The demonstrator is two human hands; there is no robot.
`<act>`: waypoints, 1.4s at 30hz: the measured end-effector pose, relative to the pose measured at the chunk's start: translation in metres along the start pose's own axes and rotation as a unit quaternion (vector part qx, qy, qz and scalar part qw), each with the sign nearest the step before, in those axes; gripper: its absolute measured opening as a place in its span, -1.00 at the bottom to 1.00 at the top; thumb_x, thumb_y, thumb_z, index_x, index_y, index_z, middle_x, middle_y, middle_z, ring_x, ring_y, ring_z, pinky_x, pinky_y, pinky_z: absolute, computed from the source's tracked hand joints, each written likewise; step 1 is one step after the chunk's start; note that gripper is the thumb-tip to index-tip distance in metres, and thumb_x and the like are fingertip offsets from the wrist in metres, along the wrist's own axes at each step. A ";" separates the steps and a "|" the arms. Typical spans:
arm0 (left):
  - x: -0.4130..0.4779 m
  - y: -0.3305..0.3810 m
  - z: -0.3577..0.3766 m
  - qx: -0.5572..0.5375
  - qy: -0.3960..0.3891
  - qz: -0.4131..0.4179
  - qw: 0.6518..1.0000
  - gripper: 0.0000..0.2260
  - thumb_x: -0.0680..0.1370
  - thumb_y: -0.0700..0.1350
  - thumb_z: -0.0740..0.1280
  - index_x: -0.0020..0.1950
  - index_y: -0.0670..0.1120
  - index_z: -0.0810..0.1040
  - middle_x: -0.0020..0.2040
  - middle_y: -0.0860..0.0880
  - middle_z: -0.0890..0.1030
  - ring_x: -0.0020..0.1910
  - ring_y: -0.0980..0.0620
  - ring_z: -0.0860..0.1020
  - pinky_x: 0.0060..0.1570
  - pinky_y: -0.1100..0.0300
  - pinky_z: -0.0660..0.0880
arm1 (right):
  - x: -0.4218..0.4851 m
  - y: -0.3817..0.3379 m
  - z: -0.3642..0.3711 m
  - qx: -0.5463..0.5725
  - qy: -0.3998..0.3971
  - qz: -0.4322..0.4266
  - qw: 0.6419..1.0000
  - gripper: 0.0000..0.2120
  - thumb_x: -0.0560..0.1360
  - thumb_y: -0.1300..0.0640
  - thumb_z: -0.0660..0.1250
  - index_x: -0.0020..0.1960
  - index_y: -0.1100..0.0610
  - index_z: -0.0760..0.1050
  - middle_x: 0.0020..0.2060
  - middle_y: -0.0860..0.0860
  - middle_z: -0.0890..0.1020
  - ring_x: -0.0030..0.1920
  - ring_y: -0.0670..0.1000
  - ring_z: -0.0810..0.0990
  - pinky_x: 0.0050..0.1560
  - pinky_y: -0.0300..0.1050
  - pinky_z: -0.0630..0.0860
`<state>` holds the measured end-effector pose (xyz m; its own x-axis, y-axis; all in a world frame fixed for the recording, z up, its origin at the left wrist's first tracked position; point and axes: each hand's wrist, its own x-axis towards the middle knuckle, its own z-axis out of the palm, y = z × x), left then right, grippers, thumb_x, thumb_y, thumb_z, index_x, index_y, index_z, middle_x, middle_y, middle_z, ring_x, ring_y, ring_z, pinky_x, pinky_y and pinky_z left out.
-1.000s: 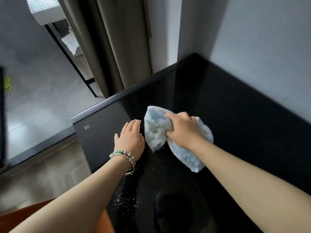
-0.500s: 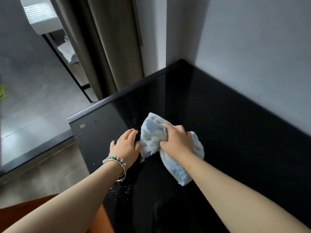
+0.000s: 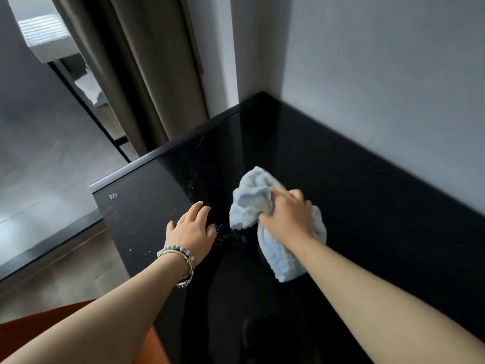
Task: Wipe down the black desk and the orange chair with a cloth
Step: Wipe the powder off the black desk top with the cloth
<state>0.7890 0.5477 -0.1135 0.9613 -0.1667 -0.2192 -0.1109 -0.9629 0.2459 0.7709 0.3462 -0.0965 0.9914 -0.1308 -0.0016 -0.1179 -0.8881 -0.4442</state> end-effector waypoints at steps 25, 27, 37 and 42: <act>0.014 0.022 0.000 0.017 -0.026 0.022 0.999 -0.60 0.58 0.05 0.08 0.42 0.06 0.21 0.44 0.11 0.26 0.40 -0.01 0.24 0.34 0.01 0.23 | 0.017 0.063 -0.045 -0.023 0.070 0.205 0.976 -0.63 0.43 -0.05 0.24 0.21 0.00 0.44 0.11 0.12 0.54 0.16 0.22 0.47 0.15 0.11 0.38; 0.011 0.015 0.001 0.026 -0.010 0.037 0.999 -0.59 0.59 0.05 0.08 0.44 0.07 0.19 0.45 0.13 0.23 0.46 0.03 0.14 0.39 0.03 0.16 | 0.021 0.092 -0.054 -0.116 0.004 0.267 0.957 -0.52 0.48 -0.16 0.13 0.36 -0.03 0.28 0.33 0.06 0.37 0.30 0.19 0.31 0.22 0.17 0.29; -0.005 -0.035 0.002 0.038 0.032 -0.088 0.995 -0.54 0.57 0.11 0.05 0.47 0.11 0.10 0.51 0.17 0.04 0.51 0.03 -0.10 0.42 -0.15 -0.06 | -0.031 0.000 0.026 -0.115 -0.022 -0.036 0.992 -0.65 0.47 -0.09 0.20 0.25 -0.19 0.29 0.20 -0.16 0.39 0.18 0.05 0.30 0.14 0.02 0.23; -0.006 -0.048 0.002 0.053 -0.048 -0.110 0.991 -0.47 0.56 0.22 0.01 0.50 0.14 0.00 0.52 0.20 -0.08 0.51 0.08 -0.10 0.39 -0.23 -0.06 | 0.001 0.014 0.009 -0.086 0.017 -0.028 0.996 -0.54 0.45 -0.13 0.26 0.33 -0.20 0.28 0.31 -0.23 0.35 0.26 0.04 0.29 0.18 0.04 0.22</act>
<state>0.7882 0.5947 -0.1257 0.9375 0.0352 -0.3463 0.0679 -0.9943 0.0825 0.7713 0.3377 -0.1110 0.9945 -0.0917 0.0507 -0.0738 -0.9562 -0.2831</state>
